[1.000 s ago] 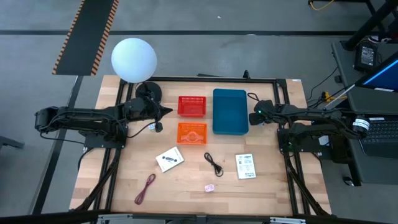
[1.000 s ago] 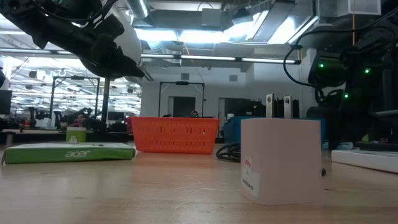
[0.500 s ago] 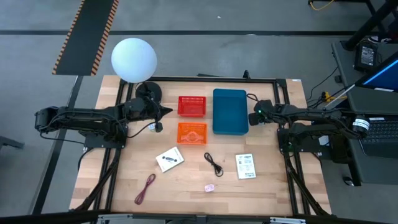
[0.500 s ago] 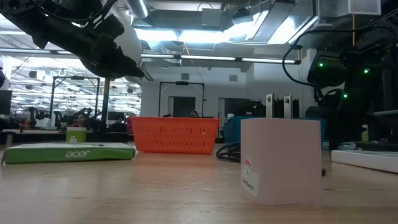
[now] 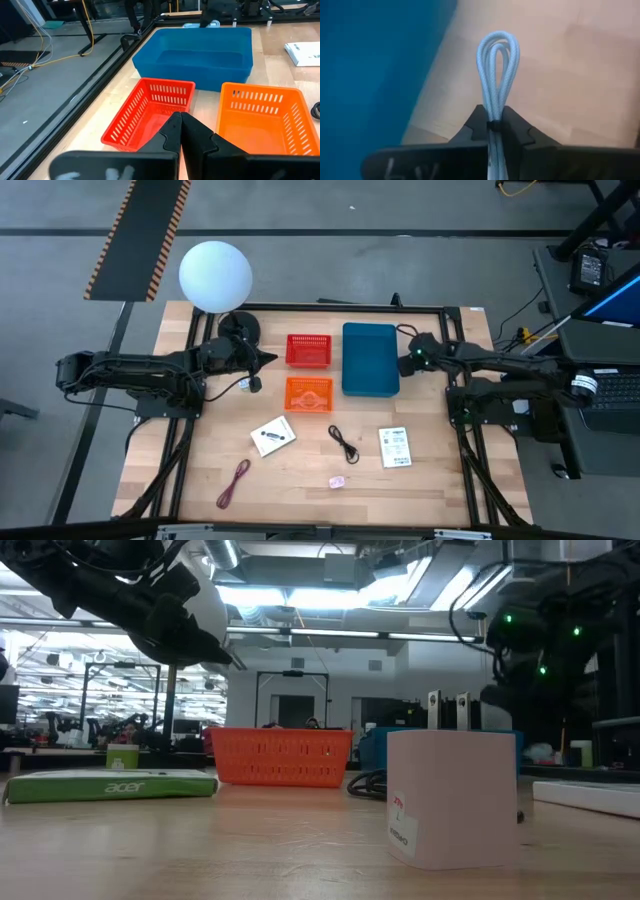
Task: Pick and place items into bin
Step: Put the light blue charger cable into the red bin
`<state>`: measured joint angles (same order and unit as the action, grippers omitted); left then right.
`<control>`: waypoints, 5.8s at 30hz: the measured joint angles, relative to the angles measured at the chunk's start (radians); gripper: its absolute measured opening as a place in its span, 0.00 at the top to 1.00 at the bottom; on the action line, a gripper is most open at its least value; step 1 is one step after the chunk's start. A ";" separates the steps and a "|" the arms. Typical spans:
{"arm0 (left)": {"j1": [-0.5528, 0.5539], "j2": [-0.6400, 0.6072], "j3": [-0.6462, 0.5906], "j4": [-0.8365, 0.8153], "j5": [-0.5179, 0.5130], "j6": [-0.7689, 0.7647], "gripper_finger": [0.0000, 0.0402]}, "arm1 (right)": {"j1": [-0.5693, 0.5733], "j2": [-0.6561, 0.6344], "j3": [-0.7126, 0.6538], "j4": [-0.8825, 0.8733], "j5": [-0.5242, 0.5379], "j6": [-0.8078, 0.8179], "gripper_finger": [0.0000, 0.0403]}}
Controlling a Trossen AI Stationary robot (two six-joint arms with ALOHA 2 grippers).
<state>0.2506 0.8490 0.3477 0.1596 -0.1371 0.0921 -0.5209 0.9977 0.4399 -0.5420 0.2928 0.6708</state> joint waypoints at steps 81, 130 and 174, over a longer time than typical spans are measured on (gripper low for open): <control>0.000 0.548 0.001 0.974 0.221 -0.045 0.99 | 0.336 0.097 -0.114 1.279 -0.350 -0.692 0.97; -0.113 0.557 0.063 0.969 0.163 -0.027 0.68 | 0.361 0.717 0.437 1.279 -0.534 -0.799 0.97; -0.031 0.398 0.063 0.624 0.150 0.034 0.96 | 0.343 0.420 0.396 0.872 -0.429 -0.780 0.61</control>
<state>0.2191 1.2472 0.4107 0.7840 0.0133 0.1257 -0.1776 1.4174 0.8354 0.3299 -0.1364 -0.1091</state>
